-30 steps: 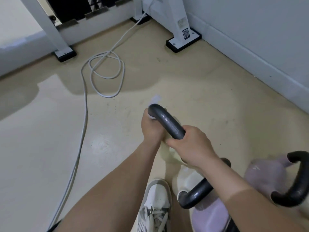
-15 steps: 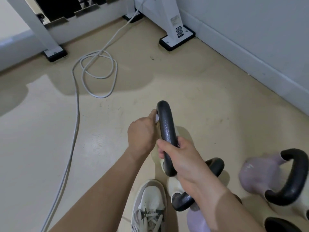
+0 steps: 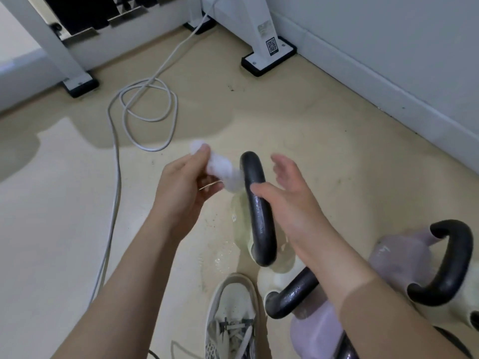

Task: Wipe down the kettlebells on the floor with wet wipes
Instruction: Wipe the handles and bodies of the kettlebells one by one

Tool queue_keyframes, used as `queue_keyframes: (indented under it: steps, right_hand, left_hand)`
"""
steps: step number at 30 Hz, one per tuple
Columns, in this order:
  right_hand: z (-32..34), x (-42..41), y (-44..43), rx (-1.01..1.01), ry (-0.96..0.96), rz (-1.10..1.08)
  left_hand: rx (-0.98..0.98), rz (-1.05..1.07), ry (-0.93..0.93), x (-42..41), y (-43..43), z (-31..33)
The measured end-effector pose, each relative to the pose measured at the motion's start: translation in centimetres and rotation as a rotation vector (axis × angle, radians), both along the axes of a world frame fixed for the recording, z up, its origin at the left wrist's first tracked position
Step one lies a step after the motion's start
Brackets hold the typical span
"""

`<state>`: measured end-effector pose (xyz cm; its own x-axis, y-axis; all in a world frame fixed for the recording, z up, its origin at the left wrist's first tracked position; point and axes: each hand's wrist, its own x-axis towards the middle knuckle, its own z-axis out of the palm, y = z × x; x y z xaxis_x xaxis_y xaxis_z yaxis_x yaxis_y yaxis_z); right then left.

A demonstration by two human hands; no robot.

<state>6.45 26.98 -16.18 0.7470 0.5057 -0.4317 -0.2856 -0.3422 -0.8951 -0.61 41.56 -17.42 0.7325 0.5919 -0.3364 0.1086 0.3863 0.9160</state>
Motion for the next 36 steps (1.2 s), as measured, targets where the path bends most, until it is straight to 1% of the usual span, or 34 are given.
queue_keyframes:
  steps: [1, 2, 4, 5, 7, 9, 10, 11, 13, 14, 15, 16, 18, 19, 20, 22, 24, 26, 27, 29, 30, 32, 34, 36]
  right_hand:
    - [0.6, 0.4, 0.2, 0.033, -0.063, 0.078]
    - [1.2, 0.9, 0.4, 0.089, -0.067, 0.165]
    - [2.4, 1.8, 0.4, 0.203, -0.001, 0.321]
    - [3.0, 2.1, 0.2, 0.233, 0.015, 0.363]
    - [4.1, 2.7, -0.7, 0.261, 0.02, 0.332]
    - [4.6, 3.2, -1.9, 0.294, 0.064, 0.206]
    - [4.8, 3.4, -2.3, 0.28, 0.063, 0.133]
    - [4.3, 3.5, -2.7, 0.218, 0.009, 0.07]
    - [2.6, 3.2, -2.9, -0.002, -0.18, -0.03]
    - [1.5, 2.5, -2.6, -0.105, -0.268, -0.055]
    - [0.3, 1.6, -2.2, -0.175, -0.334, -0.045]
    - [-0.6, 0.3, -1.7, -0.211, -0.357, -0.002]
    - [-2.0, -2.3, -0.6, -0.234, -0.356, 0.108]
    - [-2.5, -3.6, -0.3, -0.243, -0.387, 0.136]
    - [-2.7, -4.6, -0.1, -0.247, -0.457, 0.145]
    - [-3.0, -6.1, -0.5, -0.276, -0.622, 0.166]
    - [-3.8, -7.6, -1.6, -0.3, -0.783, 0.195]
    - [-4.3, -8.5, -2.5, -0.307, -0.846, 0.23]
    - [-4.2, -8.4, -2.6, -0.302, -0.845, 0.245]
    - [-3.4, -6.9, -1.8, -0.307, -0.82, 0.283]
    - [-2.7, -5.5, -0.8, -0.336, -0.806, 0.318]
    - [-1.7, -2.5, 1.6, -0.448, -0.8, 0.399]
    - [-1.5, 0.8, 4.4, -0.539, -0.751, 0.476]
    - [-1.5, 3.1, 6.6, -0.498, -0.625, 0.439]
  left_hand:
    - [0.04, -0.07, -0.013, 0.3, -0.2, 1.0]
    - [0.093, -0.137, -0.027, 0.6, -0.5, 1.9]
    - [0.153, -0.234, -0.059, 1.2, -0.8, 3.3]
    - [0.141, -0.247, -0.071, 1.3, -0.8, 3.7]
    - [0.06, -0.204, -0.097, 1.4, -1.0, 4.6]
    - [-0.03, -0.145, -0.117, 1.4, -1.5, 4.7]
    - [-0.017, -0.117, -0.087, 1.4, -1.9, 4.5]
    - [0.036, -0.085, -0.033, 1.3, -2.4, 4.0]
    - [0.238, -0.041, 0.146, 1.2, -3.0, 2.2]
    - [0.347, -0.023, 0.244, 1.1, -3.1, 1.1]
    - [0.412, -0.008, 0.319, 0.8, -3.2, 0.4]
    - [0.459, 0.003, 0.351, 0.5, -3.4, 0.0]
    - [0.539, -0.028, 0.279, 0.1, -4.0, -0.7]
    - [0.56, -0.08, 0.24, -0.1, -4.6, -0.7]
    - [0.563, -0.149, 0.205, -0.4, -5.4, -0.6]
    - [0.484, -0.221, 0.156, -1.4, -6.9, -0.9]
    - [0.364, -0.213, 0.139, -3.0, -8.0, -1.0]
    - [0.239, -0.178, 0.133, -4.0, -8.8, -0.7]
    - [0.227, -0.143, 0.14, -4.0, -9.0, -0.5]
    - [0.307, -0.067, 0.185, -2.6, -8.2, -0.6]
    - [0.314, -0.019, 0.205, -1.4, -7.3, -0.8]
    - [0.185, 0.079, 0.205, 1.1, -5.1, -1.5]
    - [0.05, 0.158, 0.227, 3.5, -3.1, -2.0]
    - [0.029, 0.164, 0.285, 5.0, -1.9, -3.5]
